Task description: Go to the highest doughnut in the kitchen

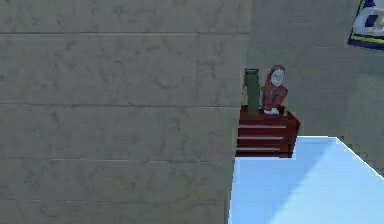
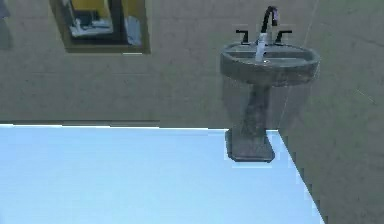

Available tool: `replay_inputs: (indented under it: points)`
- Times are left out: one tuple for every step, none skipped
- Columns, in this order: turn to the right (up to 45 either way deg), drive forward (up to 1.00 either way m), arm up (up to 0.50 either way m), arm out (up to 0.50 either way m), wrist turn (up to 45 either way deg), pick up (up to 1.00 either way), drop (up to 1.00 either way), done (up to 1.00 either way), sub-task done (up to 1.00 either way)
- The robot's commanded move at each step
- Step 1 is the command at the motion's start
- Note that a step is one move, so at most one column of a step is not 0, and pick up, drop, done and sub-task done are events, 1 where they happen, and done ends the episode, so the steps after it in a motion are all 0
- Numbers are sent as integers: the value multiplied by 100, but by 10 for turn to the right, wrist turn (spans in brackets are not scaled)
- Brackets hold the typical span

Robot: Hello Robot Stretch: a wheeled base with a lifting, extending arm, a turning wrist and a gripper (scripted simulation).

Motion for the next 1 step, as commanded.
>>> replay_inputs:
  points:
    - [-450,0,0,0,0,0,0,0,0]
